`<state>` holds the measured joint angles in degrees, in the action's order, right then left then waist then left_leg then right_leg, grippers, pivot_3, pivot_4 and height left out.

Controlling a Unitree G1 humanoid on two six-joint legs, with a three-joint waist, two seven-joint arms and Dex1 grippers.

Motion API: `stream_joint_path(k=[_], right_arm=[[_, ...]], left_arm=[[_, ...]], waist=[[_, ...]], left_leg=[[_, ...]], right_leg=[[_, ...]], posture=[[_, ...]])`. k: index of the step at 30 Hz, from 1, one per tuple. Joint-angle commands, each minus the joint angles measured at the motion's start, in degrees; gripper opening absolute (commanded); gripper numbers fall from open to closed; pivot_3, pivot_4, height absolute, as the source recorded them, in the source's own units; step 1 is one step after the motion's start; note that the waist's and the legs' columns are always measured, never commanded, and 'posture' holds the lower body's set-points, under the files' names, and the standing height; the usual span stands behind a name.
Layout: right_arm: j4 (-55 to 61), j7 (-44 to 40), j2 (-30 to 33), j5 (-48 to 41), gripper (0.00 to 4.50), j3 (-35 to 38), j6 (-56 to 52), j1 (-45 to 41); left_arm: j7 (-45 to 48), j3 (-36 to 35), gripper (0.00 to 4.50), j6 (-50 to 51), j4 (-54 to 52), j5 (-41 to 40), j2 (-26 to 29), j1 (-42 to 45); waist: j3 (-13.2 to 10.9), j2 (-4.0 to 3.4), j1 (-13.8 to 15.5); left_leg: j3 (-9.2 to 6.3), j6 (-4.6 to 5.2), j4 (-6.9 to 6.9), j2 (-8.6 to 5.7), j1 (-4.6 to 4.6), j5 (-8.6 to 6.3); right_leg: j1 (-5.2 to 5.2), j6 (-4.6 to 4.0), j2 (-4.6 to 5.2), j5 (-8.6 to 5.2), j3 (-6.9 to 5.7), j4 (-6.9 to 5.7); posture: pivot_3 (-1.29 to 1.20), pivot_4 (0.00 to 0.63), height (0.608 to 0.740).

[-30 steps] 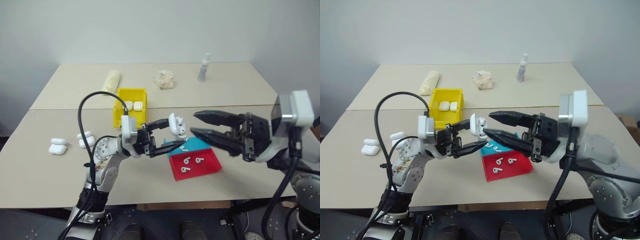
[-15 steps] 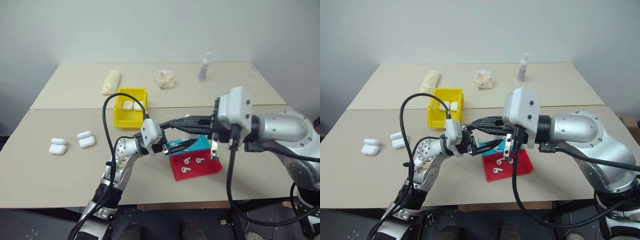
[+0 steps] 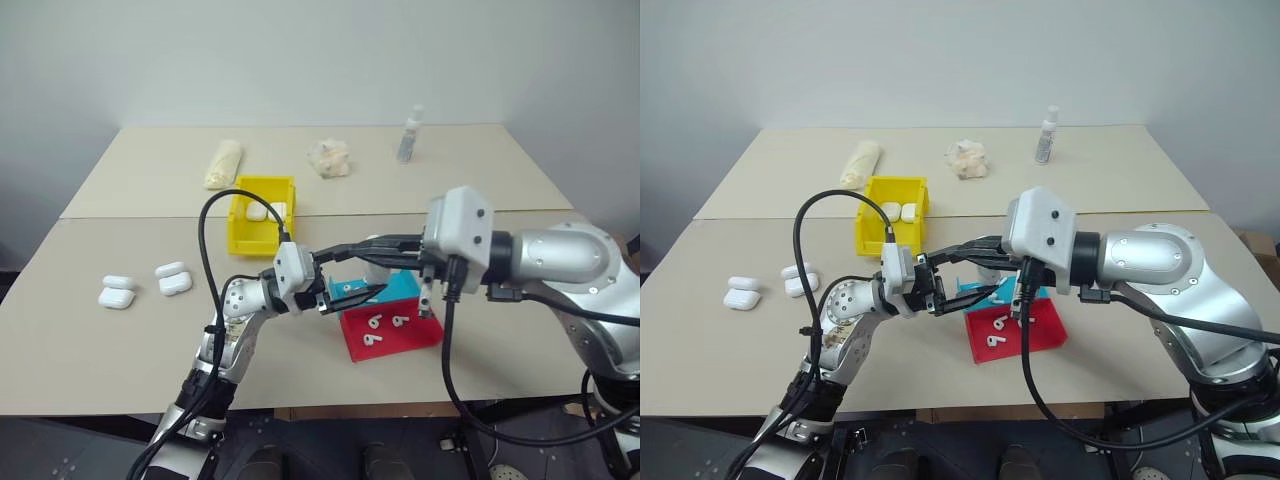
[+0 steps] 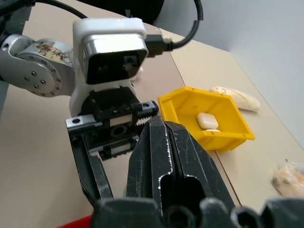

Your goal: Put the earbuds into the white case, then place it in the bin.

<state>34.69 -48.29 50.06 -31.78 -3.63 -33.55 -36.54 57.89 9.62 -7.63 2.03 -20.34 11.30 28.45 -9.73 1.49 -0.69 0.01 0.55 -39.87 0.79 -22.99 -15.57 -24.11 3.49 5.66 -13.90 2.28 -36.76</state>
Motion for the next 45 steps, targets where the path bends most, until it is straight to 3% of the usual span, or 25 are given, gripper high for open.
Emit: stream_joint_path(k=[1,5,13,17,23,27,31,36,41,45], right_arm=[[1.29,-0.57,0.62,-0.02,0.02,2.61,0.43,1.16],[1.99,-0.28,-0.07,-0.92,0.02,4.30,0.81,1.73],[0.68,4.19,-6.34,-14.98,0.02,16.92,0.14,-1.09],[0.92,7.34,-5.50,-13.85,0.02,19.41,-0.72,3.00],[2.75,10.93,-6.02,-12.57,0.02,20.31,-0.23,11.15],[3.31,14.30,-6.95,-12.64,0.02,20.63,-0.94,14.30],[3.88,15.30,-6.68,-11.46,0.02,19.86,-0.66,16.74],[4.43,15.40,-5.66,-10.28,0.02,19.40,-0.80,18.67],[4.78,15.57,-5.47,-9.84,0.00,19.55,-0.84,19.56],[4.63,15.38,-5.58,-9.21,0.00,19.05,-0.63,19.89]], left_arm=[[-0.23,-1.19,2.75,-1.49,-2.47,-1.43,-0.17,0.74],[-0.30,-1.66,2.75,-1.28,-2.57,-1.68,-0.03,0.65],[-1.01,-4.89,2.75,-0.79,-2.63,-6.06,-1.05,-0.29],[-6.59,-9.47,2.75,1.59,-3.87,-7.88,-0.58,1.13],[-28.58,-13.97,2.75,9.55,1.74,4.05,1.53,8.54],[-44.75,-14.35,2.75,13.83,13.14,14.55,1.97,16.22],[-50.70,-12.70,2.75,13.72,21.20,19.96,2.11,19.18],[-51.23,-11.27,2.75,11.04,27.86,22.18,2.09,20.08],[-51.86,-11.49,4.30,12.36,28.77,22.39,1.63,21.18],[-52.22,-11.82,4.45,11.82,28.17,22.17,1.11,21.03]], waist=[[0.00,0.00,0.00],[0.00,0.00,-0.01],[0.00,0.00,0.00],[0.01,0.01,0.02],[0.01,0.02,0.17],[0.01,0.03,0.41],[0.02,0.03,0.26],[0.01,0.03,0.30],[0.01,0.03,0.41],[0.01,0.03,0.44]], left_leg=[[0.00,0.00,0.00,0.01,0.00,0.00],[0.01,0.00,0.00,0.00,0.00,0.00],[-0.03,0.00,0.00,0.02,0.00,0.00],[-0.03,0.00,0.00,0.02,-0.02,0.00],[-0.02,0.01,-0.04,-0.02,-0.01,0.00],[-0.03,0.01,-0.03,-0.04,-0.01,0.00],[0.01,0.01,0.01,-0.05,-0.08,-0.01],[0.10,-0.04,-0.01,-0.05,-0.18,0.02],[0.16,-0.04,-0.02,-0.06,-0.21,0.02],[0.17,-0.04,-0.02,-0.05,-0.20,0.02]], right_leg=[[0.01,0.00,0.00,0.00,0.00,0.00],[-0.01,0.00,0.00,0.00,0.01,0.00],[0.00,0.00,0.00,0.00,0.00,-0.02],[0.01,0.02,0.00,0.02,-0.01,-0.15],[0.04,0.07,0.01,0.04,0.01,-0.20],[0.06,0.10,0.00,0.06,-0.01,-0.20],[-0.02,0.11,0.00,0.06,-0.02,-0.12],[-0.08,0.10,0.00,0.07,-0.07,-0.16],[-0.07,0.11,0.01,0.07,-0.09,-0.15],[-0.07,0.11,0.01,0.07,-0.09,-0.15]], posture=[[0.00,0.150,0.740],[0.00,0.150,0.740],[0.00,0.150,0.740],[0.00,0.150,0.740],[0.00,0.150,0.740],[0.00,0.150,0.740],[0.00,0.150,0.740],[0.00,0.150,0.740],[0.00,0.150,0.740],[0.00,0.150,0.740]])
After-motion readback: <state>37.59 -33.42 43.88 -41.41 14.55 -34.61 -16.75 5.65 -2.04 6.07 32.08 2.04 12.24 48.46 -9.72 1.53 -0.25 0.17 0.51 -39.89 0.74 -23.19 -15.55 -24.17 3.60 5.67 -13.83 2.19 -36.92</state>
